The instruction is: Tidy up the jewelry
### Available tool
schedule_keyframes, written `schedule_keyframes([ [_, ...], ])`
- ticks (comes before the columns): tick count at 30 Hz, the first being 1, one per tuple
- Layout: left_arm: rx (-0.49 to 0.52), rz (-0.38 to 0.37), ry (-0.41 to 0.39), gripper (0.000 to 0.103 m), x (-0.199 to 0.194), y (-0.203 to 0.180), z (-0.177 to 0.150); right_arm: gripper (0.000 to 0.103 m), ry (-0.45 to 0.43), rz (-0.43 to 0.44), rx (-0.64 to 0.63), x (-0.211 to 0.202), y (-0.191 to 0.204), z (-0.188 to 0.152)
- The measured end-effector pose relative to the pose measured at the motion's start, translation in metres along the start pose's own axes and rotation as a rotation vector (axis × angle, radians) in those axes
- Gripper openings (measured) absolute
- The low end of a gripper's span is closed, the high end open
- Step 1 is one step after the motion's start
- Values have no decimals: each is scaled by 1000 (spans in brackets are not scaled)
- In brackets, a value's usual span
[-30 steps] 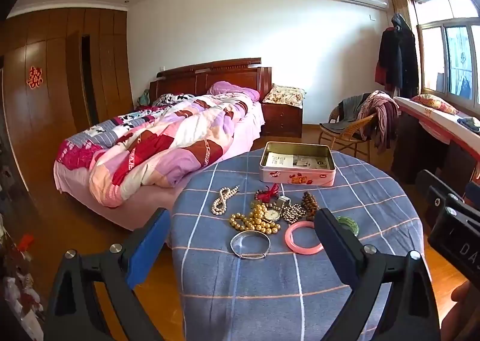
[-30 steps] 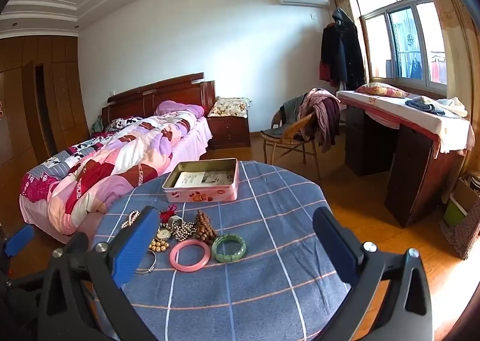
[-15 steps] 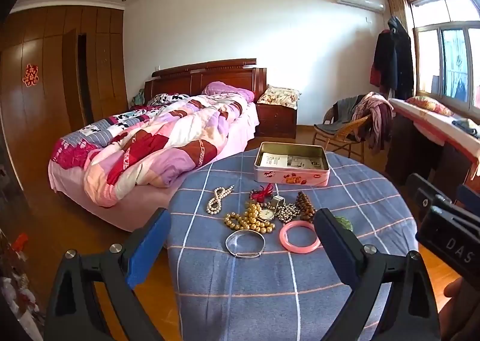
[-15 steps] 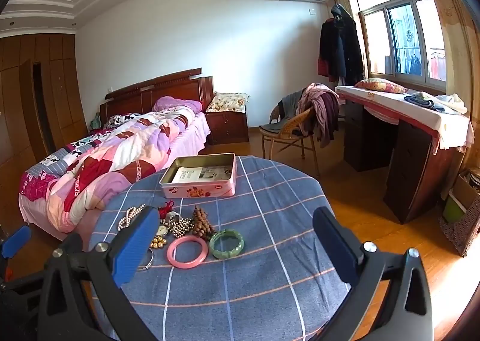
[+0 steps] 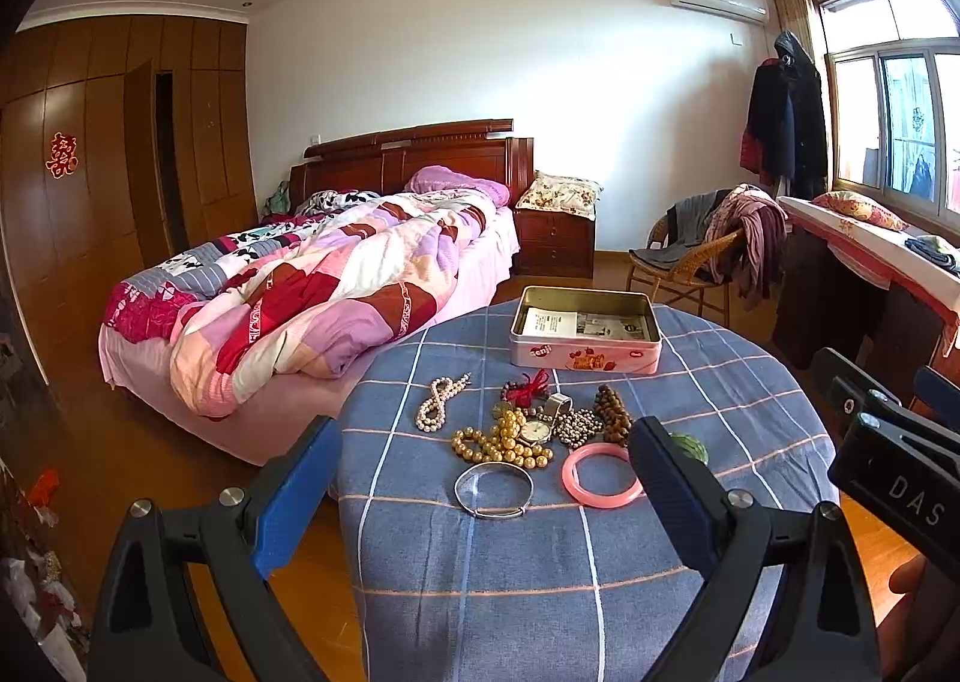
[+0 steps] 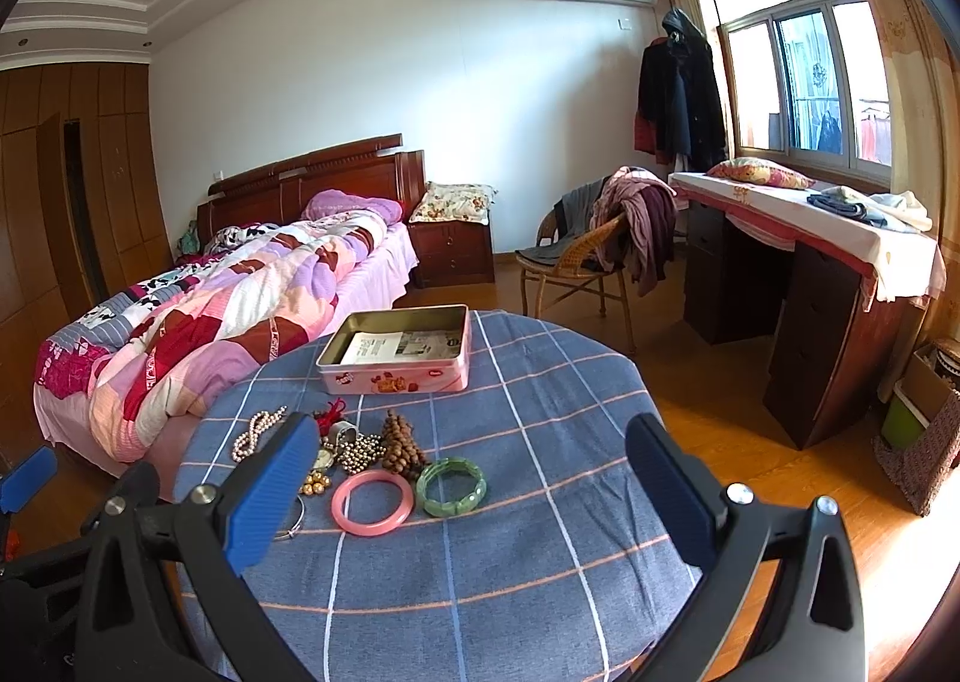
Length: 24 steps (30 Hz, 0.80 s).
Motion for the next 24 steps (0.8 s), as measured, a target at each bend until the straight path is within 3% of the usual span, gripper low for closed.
schedule_keyframes([
  [24,0,-2,2,96,-2,3,0,103,-7,-3,-7,-1,3,-2],
])
Point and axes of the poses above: each gripper's, at about its wrist camera, not at the fingertips, and x roughly the way its jaws point, y to its left, z to its top, the point moved 6 cm from there along x, roughly the way its jaws point, and after that the axes turned 4 degrees about x, right-handed, at the moved point
